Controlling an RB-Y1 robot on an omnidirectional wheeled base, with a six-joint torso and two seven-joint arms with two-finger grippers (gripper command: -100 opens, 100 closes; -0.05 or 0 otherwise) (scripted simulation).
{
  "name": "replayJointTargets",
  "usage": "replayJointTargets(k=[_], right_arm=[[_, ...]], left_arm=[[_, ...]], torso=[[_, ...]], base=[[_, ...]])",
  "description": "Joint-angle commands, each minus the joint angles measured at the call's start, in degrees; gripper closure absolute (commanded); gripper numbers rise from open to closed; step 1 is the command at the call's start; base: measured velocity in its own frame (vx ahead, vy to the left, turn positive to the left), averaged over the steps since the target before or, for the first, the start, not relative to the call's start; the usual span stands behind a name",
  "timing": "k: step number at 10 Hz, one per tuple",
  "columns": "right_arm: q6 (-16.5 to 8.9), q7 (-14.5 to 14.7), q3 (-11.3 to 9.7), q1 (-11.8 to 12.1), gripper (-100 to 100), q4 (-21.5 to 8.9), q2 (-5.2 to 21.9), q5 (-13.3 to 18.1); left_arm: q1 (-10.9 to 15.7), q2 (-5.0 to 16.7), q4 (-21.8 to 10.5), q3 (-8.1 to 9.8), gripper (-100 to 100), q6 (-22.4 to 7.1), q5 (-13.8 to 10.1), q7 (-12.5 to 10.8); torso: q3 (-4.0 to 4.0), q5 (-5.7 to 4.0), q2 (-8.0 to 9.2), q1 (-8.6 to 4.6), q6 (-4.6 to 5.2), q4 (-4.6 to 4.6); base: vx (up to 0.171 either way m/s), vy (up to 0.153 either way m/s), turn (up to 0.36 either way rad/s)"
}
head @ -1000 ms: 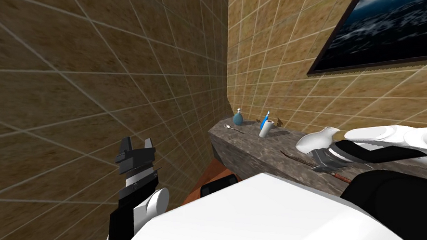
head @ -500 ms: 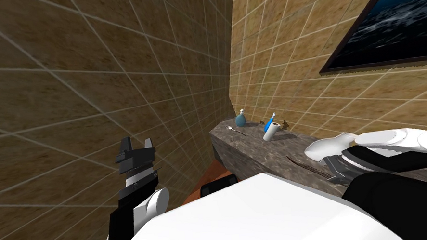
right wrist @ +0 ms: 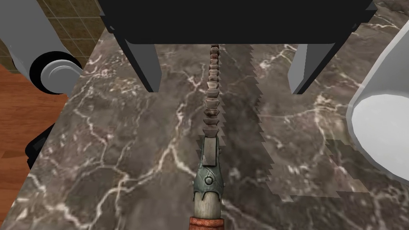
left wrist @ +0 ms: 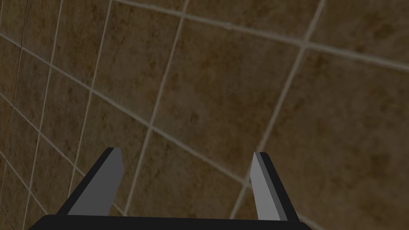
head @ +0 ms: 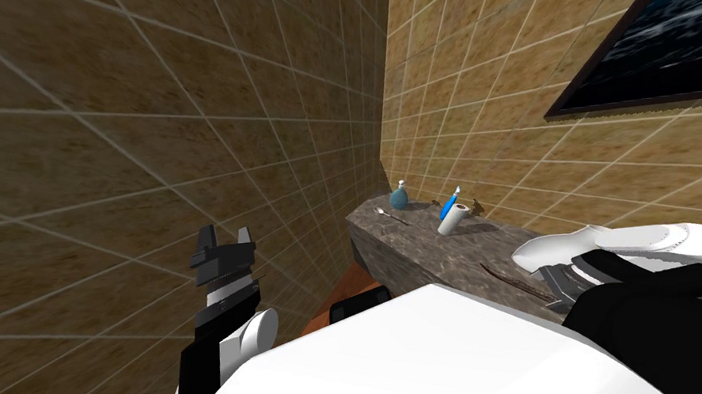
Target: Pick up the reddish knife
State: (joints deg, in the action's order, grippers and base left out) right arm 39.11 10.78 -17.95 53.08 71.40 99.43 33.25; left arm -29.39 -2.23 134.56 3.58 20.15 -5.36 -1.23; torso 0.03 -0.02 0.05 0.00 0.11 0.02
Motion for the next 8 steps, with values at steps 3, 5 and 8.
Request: replayJointTargets(k=[3,5,8], right_arm=[[-0.17,0.52,-0.19,0.16,100,-0.51,-1.06,0.15],[-0.09,0.50,-0.23,0.19,100,-0.47,-1.07,0.15],[-0.13,0.48,-0.21,0.18,0,-0.50,-1.06,0.14]], left_arm=[[0.00,0.00,0.00,0.00,0,0.00,0.00,0.00],[0.00,0.00,0.00,0.00,0,0.00,0.00,0.00],[0.00,0.00,0.00,0.00,0,0.00,0.00,0.00]], torso=[[0.06,0.03,0.10,0.06,0.00,0.02],[0.06,-0.01,0.10,-0.01,-0.04,0.04],[0.06,-0.05,0.10,-0.08,-0.04,0.03]], base=[[0.006,-0.003,0.014],[0.000,0.000,0.000],[0.000,0.000,0.000]])
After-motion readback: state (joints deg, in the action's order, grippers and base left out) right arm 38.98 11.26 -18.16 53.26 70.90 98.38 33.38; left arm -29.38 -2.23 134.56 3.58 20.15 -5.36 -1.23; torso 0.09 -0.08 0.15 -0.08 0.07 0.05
